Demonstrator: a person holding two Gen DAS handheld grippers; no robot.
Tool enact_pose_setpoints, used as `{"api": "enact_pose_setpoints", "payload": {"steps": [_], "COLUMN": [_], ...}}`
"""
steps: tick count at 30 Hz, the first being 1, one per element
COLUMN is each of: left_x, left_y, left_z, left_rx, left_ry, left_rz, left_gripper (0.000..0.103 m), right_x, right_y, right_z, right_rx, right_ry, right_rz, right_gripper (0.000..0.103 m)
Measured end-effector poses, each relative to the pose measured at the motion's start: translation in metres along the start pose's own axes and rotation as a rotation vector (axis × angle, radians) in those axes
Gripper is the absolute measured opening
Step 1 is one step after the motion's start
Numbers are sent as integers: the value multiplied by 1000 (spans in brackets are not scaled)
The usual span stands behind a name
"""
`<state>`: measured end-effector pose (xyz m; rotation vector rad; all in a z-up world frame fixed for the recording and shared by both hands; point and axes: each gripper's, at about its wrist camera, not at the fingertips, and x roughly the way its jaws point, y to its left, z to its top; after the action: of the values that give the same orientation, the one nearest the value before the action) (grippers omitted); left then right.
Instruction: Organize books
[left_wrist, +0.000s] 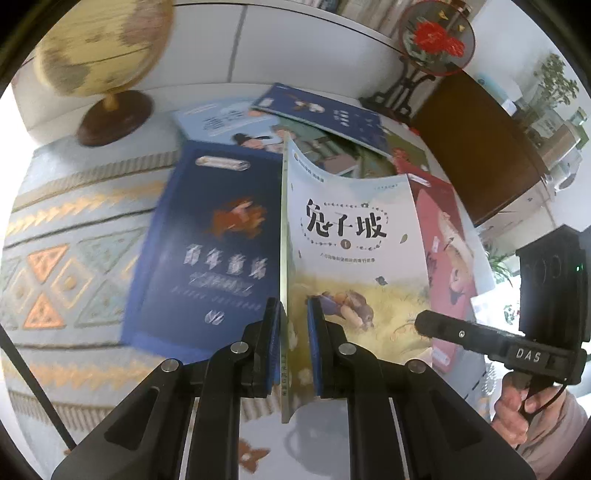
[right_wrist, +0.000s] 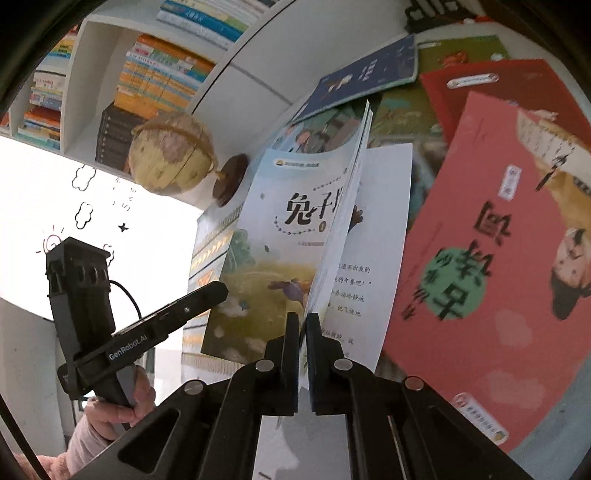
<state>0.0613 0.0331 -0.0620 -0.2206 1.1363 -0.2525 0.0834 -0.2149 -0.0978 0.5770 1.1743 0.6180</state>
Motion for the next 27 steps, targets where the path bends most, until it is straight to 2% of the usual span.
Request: {"api": "enact_pose_setpoints", "payload": {"steps": [9, 17, 21, 27], "left_x": [-40, -83, -102, -108], "left_y": [55, 108, 149, 195], "left_z": [-38, -54, -71, -100], "left_rx": [-89, -166, -241, -350], "left_ry": [-34, -94, -110, -111], "left_rz": [112, 218, 256, 324], "left_gripper": [11, 11, 11, 11], "right_x": [47, 100, 129, 172], "right_y": [53, 120, 142, 170], "right_z": [-23, -41, -52, -73], "right_rx": [-117, -228, -243, -269], "right_ry": [127, 211, 264, 332], "right_rz": [30, 71, 94, 97], "right_gripper": [4, 4, 4, 4]}}
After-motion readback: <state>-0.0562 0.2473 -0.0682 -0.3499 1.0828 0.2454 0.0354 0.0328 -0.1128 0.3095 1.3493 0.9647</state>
